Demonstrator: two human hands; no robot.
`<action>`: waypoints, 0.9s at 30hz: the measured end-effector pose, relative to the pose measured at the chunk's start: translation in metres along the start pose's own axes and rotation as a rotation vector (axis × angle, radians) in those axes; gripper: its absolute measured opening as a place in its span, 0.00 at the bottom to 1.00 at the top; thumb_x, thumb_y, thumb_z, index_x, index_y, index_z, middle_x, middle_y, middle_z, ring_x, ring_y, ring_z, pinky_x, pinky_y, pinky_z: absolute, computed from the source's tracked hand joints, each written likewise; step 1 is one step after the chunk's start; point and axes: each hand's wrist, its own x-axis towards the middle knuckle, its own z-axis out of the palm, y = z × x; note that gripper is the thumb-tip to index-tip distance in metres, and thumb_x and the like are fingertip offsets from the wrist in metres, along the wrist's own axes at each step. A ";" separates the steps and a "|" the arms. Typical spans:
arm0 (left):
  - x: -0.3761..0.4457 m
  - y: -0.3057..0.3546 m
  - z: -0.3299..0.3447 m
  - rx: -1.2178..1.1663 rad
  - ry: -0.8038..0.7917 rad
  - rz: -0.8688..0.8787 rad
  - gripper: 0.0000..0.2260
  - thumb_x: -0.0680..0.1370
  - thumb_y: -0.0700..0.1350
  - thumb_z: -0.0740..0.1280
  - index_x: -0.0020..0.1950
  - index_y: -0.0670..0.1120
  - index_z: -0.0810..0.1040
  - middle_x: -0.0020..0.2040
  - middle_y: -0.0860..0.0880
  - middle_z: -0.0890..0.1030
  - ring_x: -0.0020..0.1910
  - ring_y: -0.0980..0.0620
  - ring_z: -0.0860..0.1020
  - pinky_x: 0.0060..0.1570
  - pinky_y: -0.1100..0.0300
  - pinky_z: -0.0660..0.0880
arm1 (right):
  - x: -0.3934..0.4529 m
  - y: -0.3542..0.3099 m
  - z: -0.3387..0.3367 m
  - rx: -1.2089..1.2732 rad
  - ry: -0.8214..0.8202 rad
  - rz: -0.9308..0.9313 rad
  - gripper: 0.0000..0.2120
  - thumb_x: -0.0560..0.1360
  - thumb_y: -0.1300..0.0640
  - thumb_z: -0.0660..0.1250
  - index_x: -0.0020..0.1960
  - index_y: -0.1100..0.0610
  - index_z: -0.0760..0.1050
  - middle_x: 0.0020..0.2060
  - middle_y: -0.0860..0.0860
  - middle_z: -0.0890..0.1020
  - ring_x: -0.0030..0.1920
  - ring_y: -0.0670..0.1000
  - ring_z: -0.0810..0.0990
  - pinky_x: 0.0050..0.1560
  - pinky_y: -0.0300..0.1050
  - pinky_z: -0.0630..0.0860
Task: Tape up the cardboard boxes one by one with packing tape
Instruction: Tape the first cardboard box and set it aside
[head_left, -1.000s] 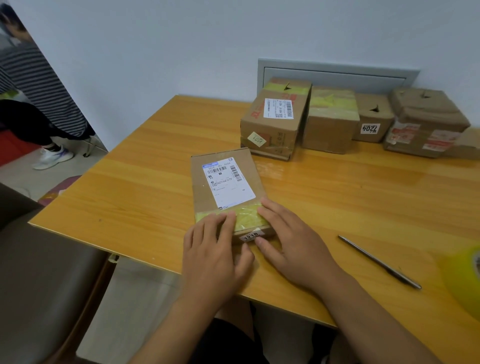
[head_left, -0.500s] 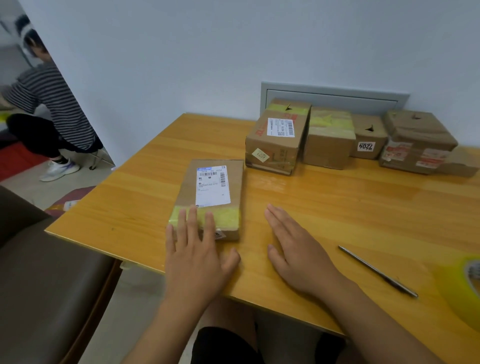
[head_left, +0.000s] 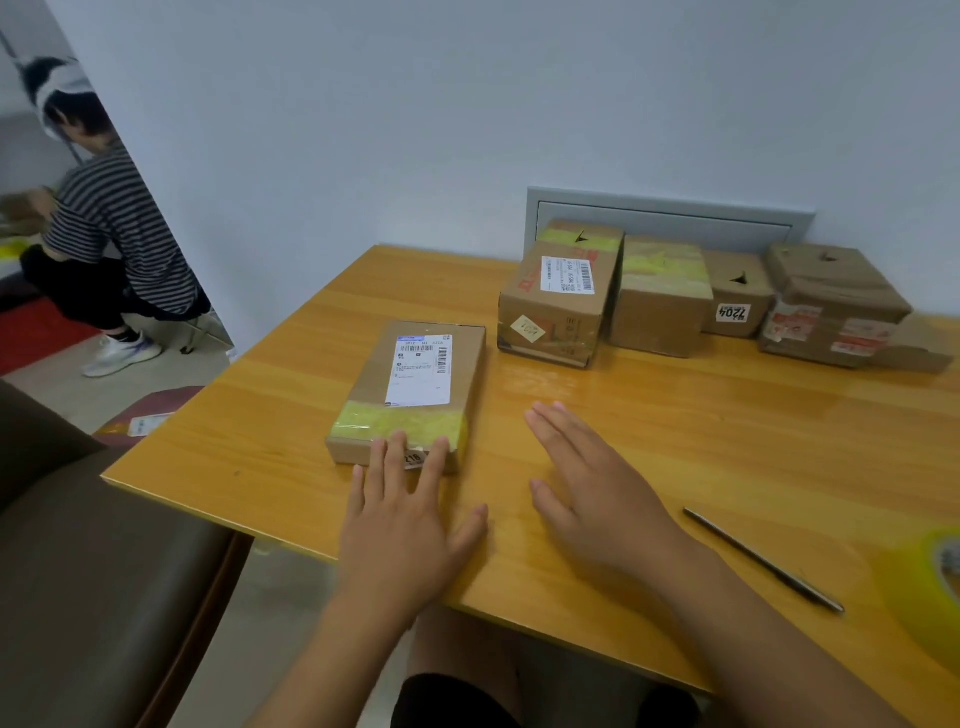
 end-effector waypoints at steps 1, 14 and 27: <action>0.008 -0.003 -0.002 -0.018 -0.055 -0.016 0.38 0.73 0.73 0.45 0.80 0.59 0.44 0.81 0.43 0.42 0.79 0.45 0.40 0.77 0.47 0.44 | 0.002 0.001 -0.002 -0.009 -0.004 0.003 0.31 0.82 0.46 0.55 0.80 0.46 0.44 0.79 0.40 0.46 0.76 0.39 0.39 0.75 0.39 0.47; 0.150 -0.008 -0.002 -0.155 -0.297 0.032 0.36 0.80 0.54 0.58 0.80 0.56 0.39 0.78 0.43 0.31 0.77 0.45 0.31 0.76 0.46 0.40 | 0.069 0.022 -0.032 -0.110 0.099 0.089 0.28 0.82 0.48 0.57 0.79 0.50 0.54 0.79 0.45 0.53 0.79 0.45 0.45 0.75 0.45 0.55; 0.258 0.004 0.017 -0.153 -0.290 0.080 0.32 0.82 0.52 0.54 0.80 0.59 0.39 0.79 0.45 0.32 0.77 0.47 0.30 0.75 0.45 0.36 | 0.155 0.072 -0.035 -0.270 0.144 0.218 0.35 0.80 0.39 0.59 0.80 0.48 0.46 0.80 0.49 0.49 0.79 0.54 0.43 0.77 0.54 0.49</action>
